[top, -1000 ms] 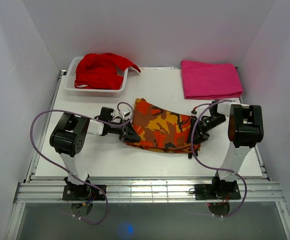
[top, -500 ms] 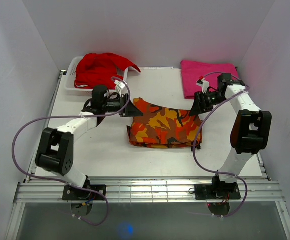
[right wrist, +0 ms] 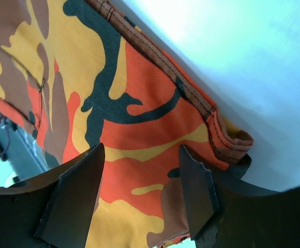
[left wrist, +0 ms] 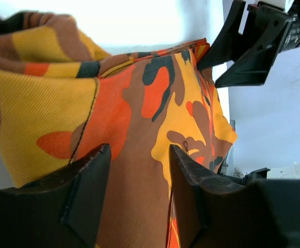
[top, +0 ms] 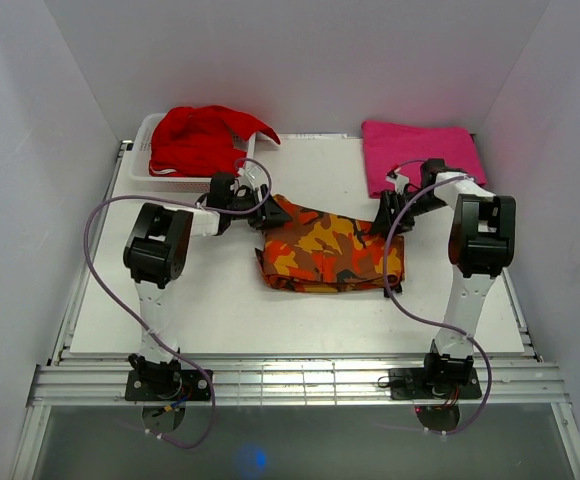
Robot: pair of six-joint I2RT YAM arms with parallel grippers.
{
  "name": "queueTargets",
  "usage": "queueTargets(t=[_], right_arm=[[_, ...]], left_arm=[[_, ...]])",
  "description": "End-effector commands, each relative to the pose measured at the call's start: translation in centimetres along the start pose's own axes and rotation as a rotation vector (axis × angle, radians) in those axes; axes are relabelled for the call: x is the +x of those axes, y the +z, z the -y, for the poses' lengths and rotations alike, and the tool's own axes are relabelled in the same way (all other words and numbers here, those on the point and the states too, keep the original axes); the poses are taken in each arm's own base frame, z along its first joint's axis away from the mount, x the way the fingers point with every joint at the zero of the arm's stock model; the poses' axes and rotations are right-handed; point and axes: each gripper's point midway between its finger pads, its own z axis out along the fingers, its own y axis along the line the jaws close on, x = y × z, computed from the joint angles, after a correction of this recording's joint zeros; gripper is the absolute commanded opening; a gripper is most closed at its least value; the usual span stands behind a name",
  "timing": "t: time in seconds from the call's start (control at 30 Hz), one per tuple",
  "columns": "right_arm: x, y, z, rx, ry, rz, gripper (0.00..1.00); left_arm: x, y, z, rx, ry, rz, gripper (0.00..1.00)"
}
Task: Fold and stack the trousers
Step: Fold the trousers, then neatly place the folded trousers to the corner
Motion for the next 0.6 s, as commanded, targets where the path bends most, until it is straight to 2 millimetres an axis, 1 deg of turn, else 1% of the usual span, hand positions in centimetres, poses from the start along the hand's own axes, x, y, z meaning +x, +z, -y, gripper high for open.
queueTargets(t=[0.0,0.03,0.07,0.1,0.13,0.17,0.2,0.23,0.27,0.3,0.33,0.37,0.4,0.43,0.47,0.5,0.53,0.57], right_arm=[[-3.4,-0.6,2.5,0.128,-0.102,0.047,0.66],[-3.6,-1.2,1.6,0.121,-0.101,0.050,0.66],[-4.5,-2.6,0.2,0.128,-0.128,0.083,0.69],[-4.6,-3.4,-0.6,0.130,-0.131,0.097,0.73],[-4.5,-4.2,-1.4,0.140,-0.133,0.111,0.76],[-4.9,-6.0,-3.4,0.156,-0.168,0.156,0.81],[-3.5,-6.1,-3.7,0.166,-0.123,0.151,0.83],[-2.9,-6.8,-3.8,0.204,-0.107,0.161,0.86],[-3.0,-8.4,-5.1,0.232,-0.136,0.218,0.88],[-0.8,-8.0,-4.5,0.241,-0.063,0.204,0.90],[-0.3,-9.1,-4.6,0.287,-0.056,0.235,0.92],[0.6,-9.2,-4.1,0.303,-0.024,0.236,0.98],[1.6,-9.1,-3.5,0.311,0.010,0.233,1.00],[3.3,-8.9,-2.4,0.325,0.075,0.212,0.95],[4.3,-8.8,-1.7,0.331,0.112,0.196,0.91],[5.3,-8.7,-1.1,0.338,0.155,0.177,0.90],[6.8,-8.5,-0.2,0.333,0.224,0.164,0.90],[7.6,-8.1,0.5,0.323,0.272,0.150,0.90]], left_arm=[[-2.8,-0.8,1.5,0.017,0.057,0.049,0.64],[-3.5,-1.5,3.4,0.041,0.123,0.062,0.67],[-3.4,-2.1,4.1,0.041,0.136,0.055,0.71],[-3.1,-2.7,4.7,0.042,0.153,0.049,0.80],[-3.6,-4.1,7.1,0.053,0.231,0.071,0.86],[-3.4,-4.8,7.8,0.045,0.264,0.075,0.93],[-3.3,-5.5,7.8,-0.008,0.279,0.082,0.98],[-2.7,-5.8,8.2,-0.035,0.367,0.077,0.98],[-2.7,-7.1,10.4,-0.046,0.440,0.097,0.98],[-2.6,-7.4,11.2,-0.061,0.507,0.107,0.98],[-1.8,-7.3,11.6,-0.100,0.555,0.101,0.98],[-1.8,-8.1,12.7,-0.111,0.639,0.110,0.98],[-1.5,-8.2,13.0,-0.124,0.670,0.109,0.98],[-1.4,-8.3,13.3,-0.138,0.696,0.110,0.98],[-1.1,-8.5,13.5,-0.144,0.727,0.099,0.98],[-1.0,-8.7,13.9,-0.145,0.751,0.103,0.98],[-0.7,-8.6,14.3,-0.140,0.771,0.099,0.98],[-0.4,-8.4,14.5,-0.144,0.793,0.095,0.98]])
